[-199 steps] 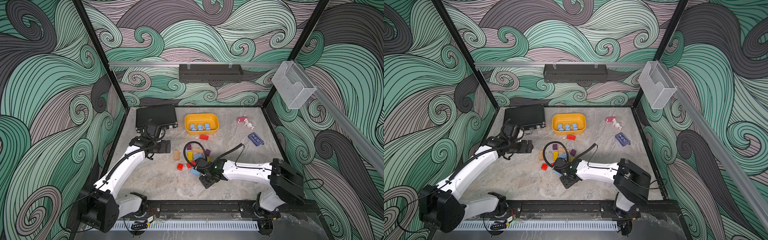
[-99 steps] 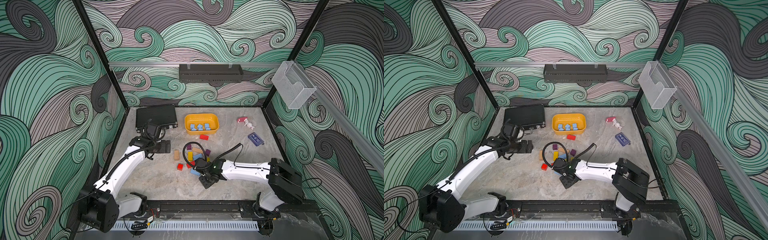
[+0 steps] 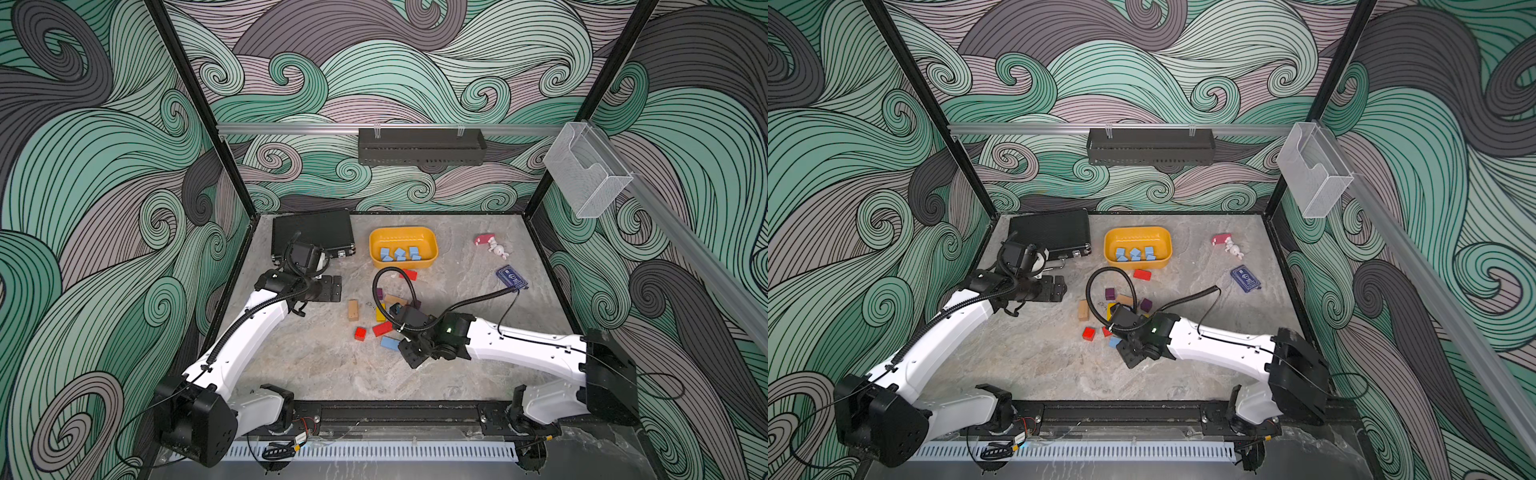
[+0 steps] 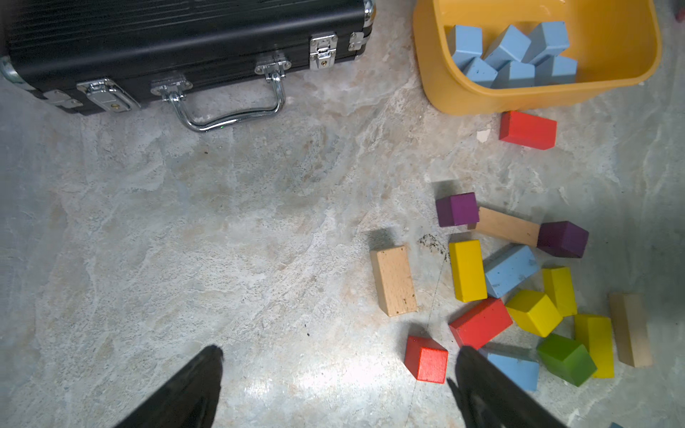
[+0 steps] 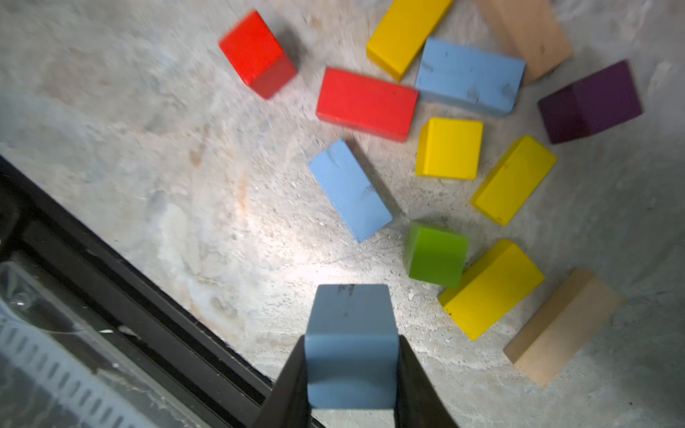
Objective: Pick out the blue building blocks
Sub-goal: Pick up the building block from the center of the board, then place the building block in the storage box.
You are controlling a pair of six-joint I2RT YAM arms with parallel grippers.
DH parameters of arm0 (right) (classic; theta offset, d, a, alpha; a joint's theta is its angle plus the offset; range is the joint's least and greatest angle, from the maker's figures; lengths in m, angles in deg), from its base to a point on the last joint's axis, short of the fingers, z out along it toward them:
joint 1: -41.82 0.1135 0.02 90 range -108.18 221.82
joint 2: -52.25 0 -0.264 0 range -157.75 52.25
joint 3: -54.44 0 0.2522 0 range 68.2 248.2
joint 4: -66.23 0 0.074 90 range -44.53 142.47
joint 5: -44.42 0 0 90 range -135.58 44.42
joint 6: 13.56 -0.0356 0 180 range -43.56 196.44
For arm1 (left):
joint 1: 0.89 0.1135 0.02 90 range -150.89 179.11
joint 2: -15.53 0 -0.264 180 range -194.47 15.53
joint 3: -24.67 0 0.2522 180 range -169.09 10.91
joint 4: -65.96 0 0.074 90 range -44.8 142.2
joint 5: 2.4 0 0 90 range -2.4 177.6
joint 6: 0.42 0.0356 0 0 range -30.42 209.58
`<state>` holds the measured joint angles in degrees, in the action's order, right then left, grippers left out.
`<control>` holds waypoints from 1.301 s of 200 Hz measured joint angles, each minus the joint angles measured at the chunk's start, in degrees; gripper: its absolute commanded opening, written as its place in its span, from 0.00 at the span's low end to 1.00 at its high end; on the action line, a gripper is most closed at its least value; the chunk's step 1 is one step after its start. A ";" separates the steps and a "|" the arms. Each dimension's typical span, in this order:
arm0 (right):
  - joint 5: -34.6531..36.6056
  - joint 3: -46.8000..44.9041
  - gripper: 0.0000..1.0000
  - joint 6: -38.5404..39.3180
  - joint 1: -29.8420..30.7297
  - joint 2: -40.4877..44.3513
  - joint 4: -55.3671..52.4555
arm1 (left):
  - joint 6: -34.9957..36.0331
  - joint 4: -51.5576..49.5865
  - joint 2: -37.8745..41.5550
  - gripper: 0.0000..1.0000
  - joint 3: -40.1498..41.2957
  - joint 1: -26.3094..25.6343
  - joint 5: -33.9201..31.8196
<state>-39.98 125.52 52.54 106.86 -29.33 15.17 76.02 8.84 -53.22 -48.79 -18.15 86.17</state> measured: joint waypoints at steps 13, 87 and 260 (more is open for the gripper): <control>0.70 1.25 0.00 0.46 -0.04 1.92 -0.02 | 0.83 0.00 0.70 0.97 -0.81 0.00 0.61; 1.77 7.34 0.00 3.10 -8.11 10.78 -0.26 | 5.88 1.20 4.26 0.96 -5.42 0.00 5.03; -6.01 28.72 0.00 13.88 -32.13 -9.33 -4.24 | 8.04 17.94 -4.70 0.96 -5.97 0.00 16.70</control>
<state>-45.99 154.24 66.42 74.73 -38.66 10.93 84.07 26.79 -57.92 -54.76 -18.15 102.87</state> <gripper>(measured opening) 0.315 0.961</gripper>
